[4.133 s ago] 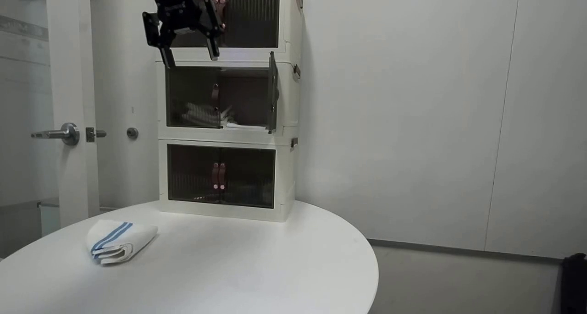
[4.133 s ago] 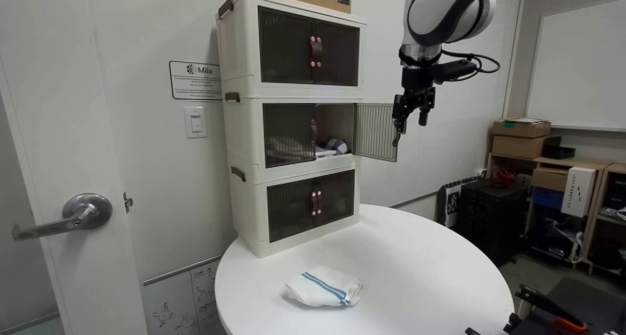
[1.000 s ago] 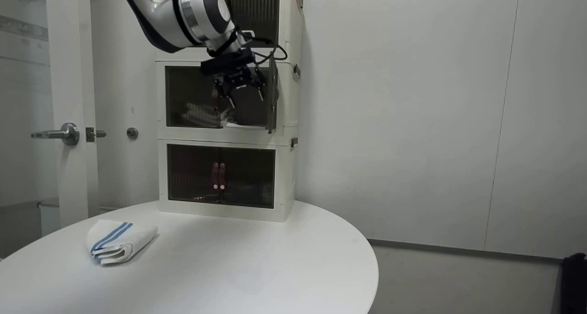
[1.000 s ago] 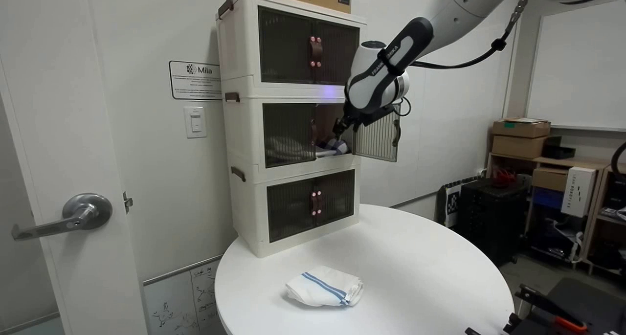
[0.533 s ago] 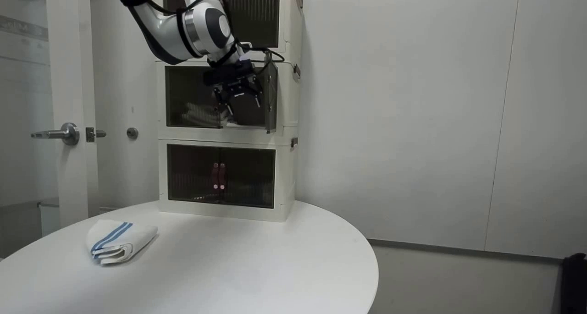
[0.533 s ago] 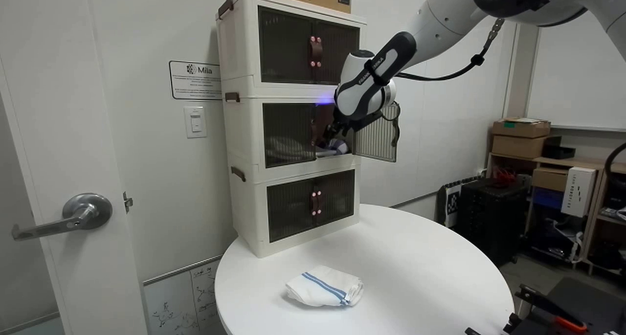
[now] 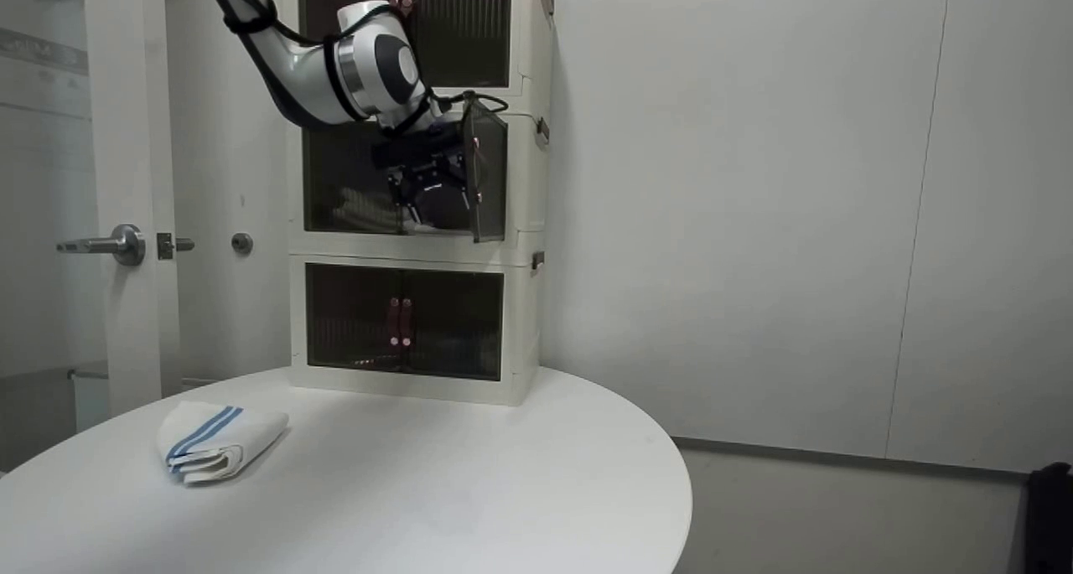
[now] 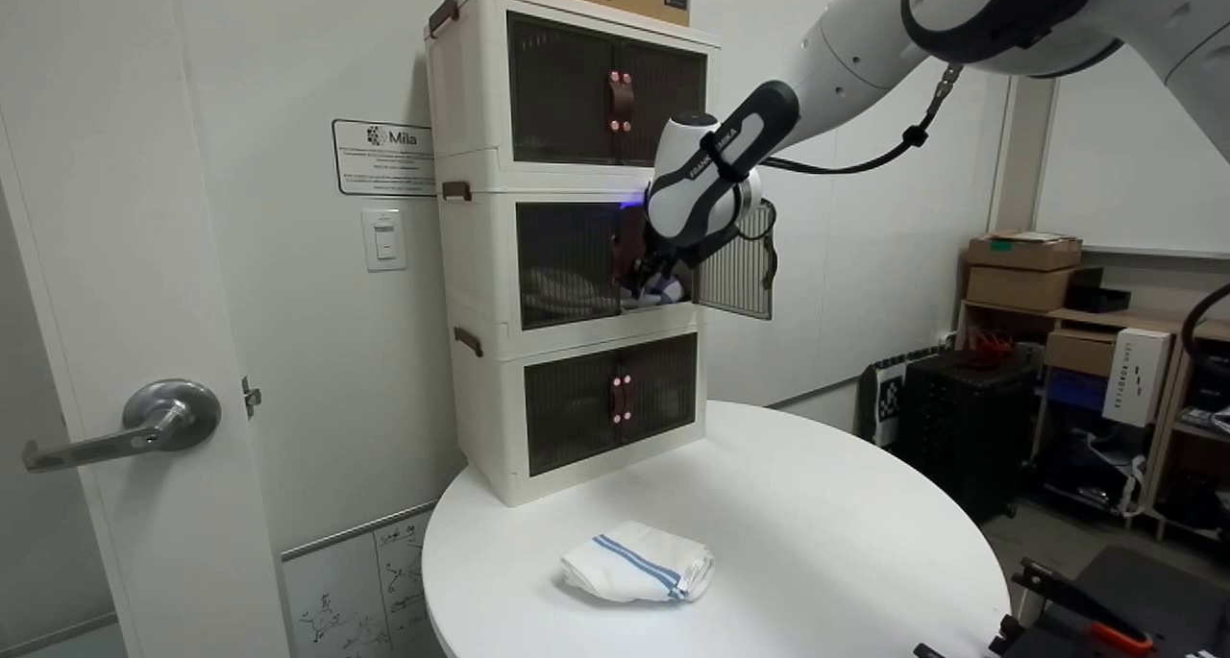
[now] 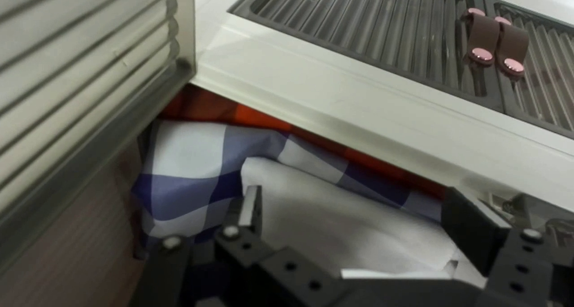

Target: Take the towel from the middle drawer

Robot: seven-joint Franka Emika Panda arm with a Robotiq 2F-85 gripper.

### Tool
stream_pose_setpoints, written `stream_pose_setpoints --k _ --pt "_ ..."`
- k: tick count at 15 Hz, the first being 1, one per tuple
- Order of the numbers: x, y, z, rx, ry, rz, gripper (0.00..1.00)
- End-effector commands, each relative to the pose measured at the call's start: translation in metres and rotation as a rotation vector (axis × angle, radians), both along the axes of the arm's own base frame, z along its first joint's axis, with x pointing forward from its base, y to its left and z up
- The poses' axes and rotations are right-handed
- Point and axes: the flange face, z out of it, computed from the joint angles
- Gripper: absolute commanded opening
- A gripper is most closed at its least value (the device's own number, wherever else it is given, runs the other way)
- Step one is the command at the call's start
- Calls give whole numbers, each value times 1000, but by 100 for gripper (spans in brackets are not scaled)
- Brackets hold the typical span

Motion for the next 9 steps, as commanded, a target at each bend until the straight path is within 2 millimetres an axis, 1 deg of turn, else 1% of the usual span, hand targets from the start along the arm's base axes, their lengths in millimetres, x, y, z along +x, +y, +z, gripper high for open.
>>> stream_pose_setpoints --k 1,6,9 --pt "12 2 -5 -44 23 28 100" --pt "8 -5 -8 -95 83 12 100" --pt "2 -16 -4 -120 108 -21 100"
